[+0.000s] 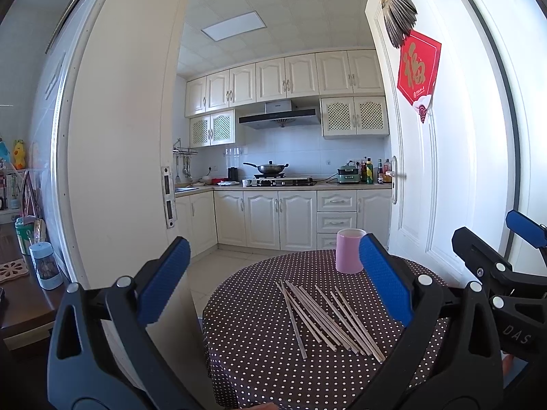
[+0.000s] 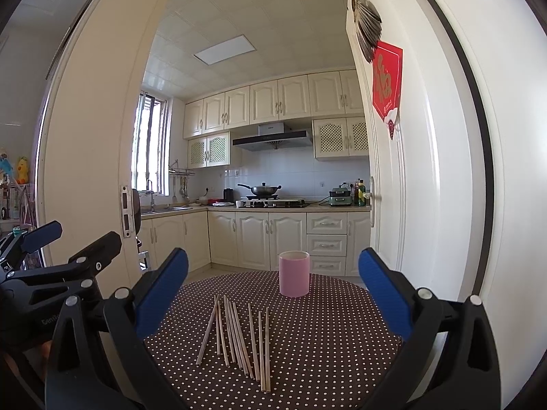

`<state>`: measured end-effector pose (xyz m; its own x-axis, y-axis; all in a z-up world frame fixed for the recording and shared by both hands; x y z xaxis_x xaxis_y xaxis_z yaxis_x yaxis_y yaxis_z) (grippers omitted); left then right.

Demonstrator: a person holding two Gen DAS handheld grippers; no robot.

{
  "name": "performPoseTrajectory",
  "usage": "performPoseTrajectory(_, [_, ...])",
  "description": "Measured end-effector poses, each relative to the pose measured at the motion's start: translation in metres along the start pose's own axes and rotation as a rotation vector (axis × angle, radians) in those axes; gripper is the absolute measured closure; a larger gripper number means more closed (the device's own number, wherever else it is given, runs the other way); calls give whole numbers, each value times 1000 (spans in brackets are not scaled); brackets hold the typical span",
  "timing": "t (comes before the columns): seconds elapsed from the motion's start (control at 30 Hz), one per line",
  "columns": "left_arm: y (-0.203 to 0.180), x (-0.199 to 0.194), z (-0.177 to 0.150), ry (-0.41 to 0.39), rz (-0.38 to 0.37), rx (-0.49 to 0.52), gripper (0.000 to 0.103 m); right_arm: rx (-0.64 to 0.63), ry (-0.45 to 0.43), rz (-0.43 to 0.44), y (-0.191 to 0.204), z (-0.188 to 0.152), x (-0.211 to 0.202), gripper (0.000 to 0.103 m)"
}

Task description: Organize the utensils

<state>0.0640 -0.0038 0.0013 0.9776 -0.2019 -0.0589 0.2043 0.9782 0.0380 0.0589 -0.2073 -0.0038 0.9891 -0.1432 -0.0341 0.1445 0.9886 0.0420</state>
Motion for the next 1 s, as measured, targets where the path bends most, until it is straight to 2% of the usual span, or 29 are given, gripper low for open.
performPoseTrajectory(1.0, [2,0,-2,-7,3,-6,6,3,2,-3,2,1,0,7])
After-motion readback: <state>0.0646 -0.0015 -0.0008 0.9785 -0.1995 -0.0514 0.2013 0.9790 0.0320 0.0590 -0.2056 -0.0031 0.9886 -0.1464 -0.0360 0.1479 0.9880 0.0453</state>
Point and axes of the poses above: each gripper's, at about its wrist camera, not at the fingertips, and x roughly the way its jaws point, y to its left, z to its top, the point moved 7 cm from there along x, roughly the way its jaws point, and after that the axes turned 12 degrees about -z, right-handed, at the moved point
